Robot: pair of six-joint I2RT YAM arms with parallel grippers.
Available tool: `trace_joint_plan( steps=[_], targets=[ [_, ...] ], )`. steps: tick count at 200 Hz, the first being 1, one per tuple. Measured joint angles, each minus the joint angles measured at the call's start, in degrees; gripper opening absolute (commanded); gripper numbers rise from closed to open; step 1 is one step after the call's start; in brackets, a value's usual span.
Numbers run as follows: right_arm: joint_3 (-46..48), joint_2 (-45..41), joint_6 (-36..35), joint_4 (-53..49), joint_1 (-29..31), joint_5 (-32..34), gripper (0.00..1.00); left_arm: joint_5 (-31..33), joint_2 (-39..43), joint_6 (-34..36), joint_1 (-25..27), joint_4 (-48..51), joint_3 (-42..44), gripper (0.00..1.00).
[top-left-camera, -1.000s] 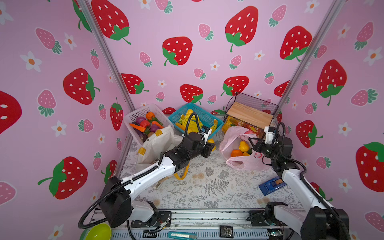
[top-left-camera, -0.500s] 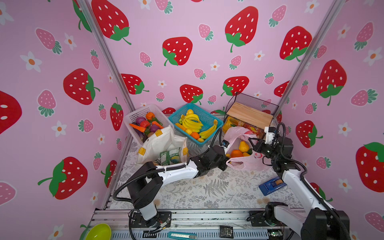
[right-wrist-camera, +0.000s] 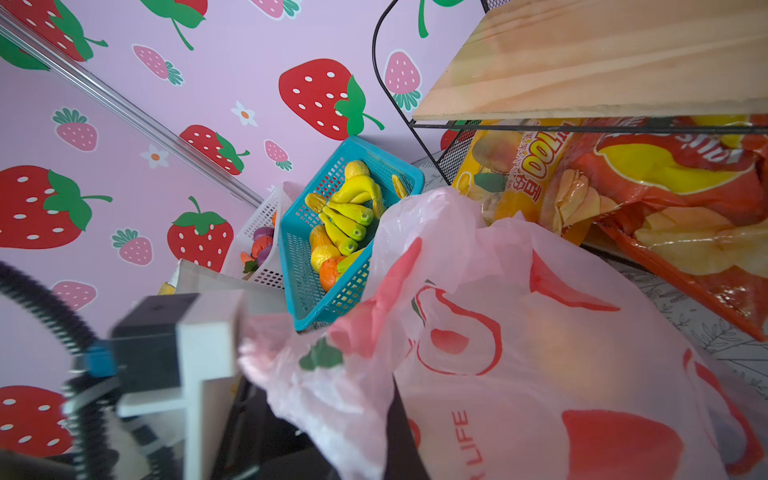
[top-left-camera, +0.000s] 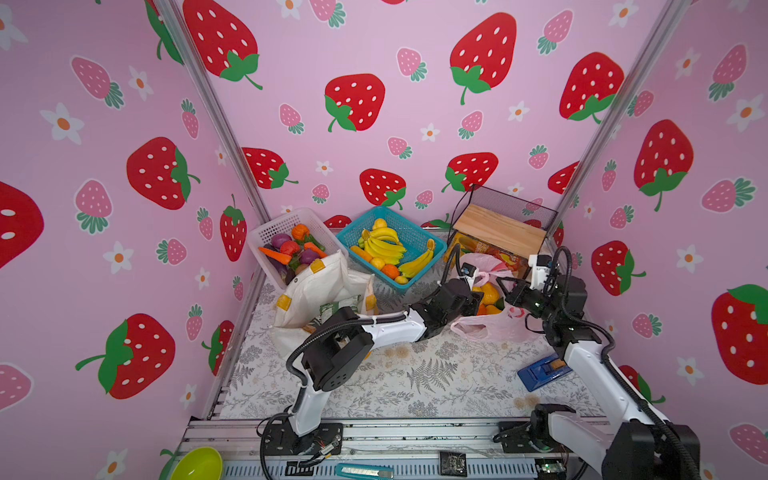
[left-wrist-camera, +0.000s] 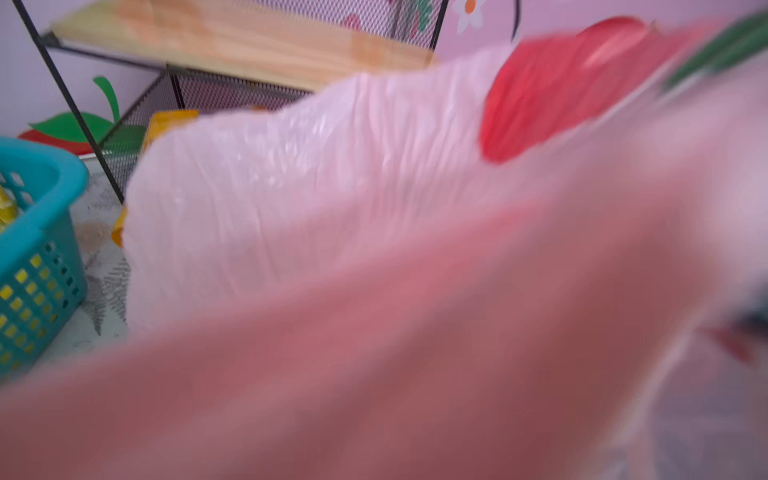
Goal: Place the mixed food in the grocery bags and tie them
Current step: 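Carry the yellow squash with the left gripper over the pink bag's opening, then open the left gripper to drop the squash into the pink bag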
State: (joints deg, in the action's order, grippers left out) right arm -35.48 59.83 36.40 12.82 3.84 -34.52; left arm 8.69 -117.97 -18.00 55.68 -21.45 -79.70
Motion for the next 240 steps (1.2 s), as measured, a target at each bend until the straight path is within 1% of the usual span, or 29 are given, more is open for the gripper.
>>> trace_joint_plan(
  steps=[6,35,52,78,140,160,180,217,240],
  targets=[
    [0.0,-0.02,0.0,0.0,0.0,0.0,0.0,0.52,-0.76,-0.07,0.0,-1.18,-0.44,0.58],
    [0.0,-0.02,0.0,0.0,0.0,0.0,0.0,1.49,-1.4,0.35,-0.02,-0.96,-1.77,0.71],
    [0.0,-0.02,0.0,0.0,0.0,0.02,0.0,1.79,-1.42,0.79,-0.07,-0.46,-1.77,0.76],
    [0.0,-0.02,-0.02,-0.02,0.0,0.02,0.0,1.86,-1.42,1.7,-0.35,-0.11,-1.77,0.78],
    [0.0,-0.02,-0.02,-0.02,0.0,0.09,0.0,2.58,-1.07,2.23,-2.25,5.68,-1.95,0.89],
    [0.0,0.0,-0.02,0.0,0.0,0.22,0.0,1.4,0.46,1.86,-2.84,7.65,-1.95,0.9],
    [0.0,0.13,-0.02,-0.02,0.0,0.24,0.0,0.46,3.91,1.27,-2.84,9.09,-1.31,0.9],
    [0.0,0.17,-0.04,-0.02,0.0,0.42,0.0,-0.42,12.92,-0.09,-2.8,10.95,4.09,0.83],
    [0.0,0.26,-0.04,-0.02,0.0,0.44,0.0,-0.96,15.43,-2.34,-2.82,13.68,7.04,0.79]
  ],
)
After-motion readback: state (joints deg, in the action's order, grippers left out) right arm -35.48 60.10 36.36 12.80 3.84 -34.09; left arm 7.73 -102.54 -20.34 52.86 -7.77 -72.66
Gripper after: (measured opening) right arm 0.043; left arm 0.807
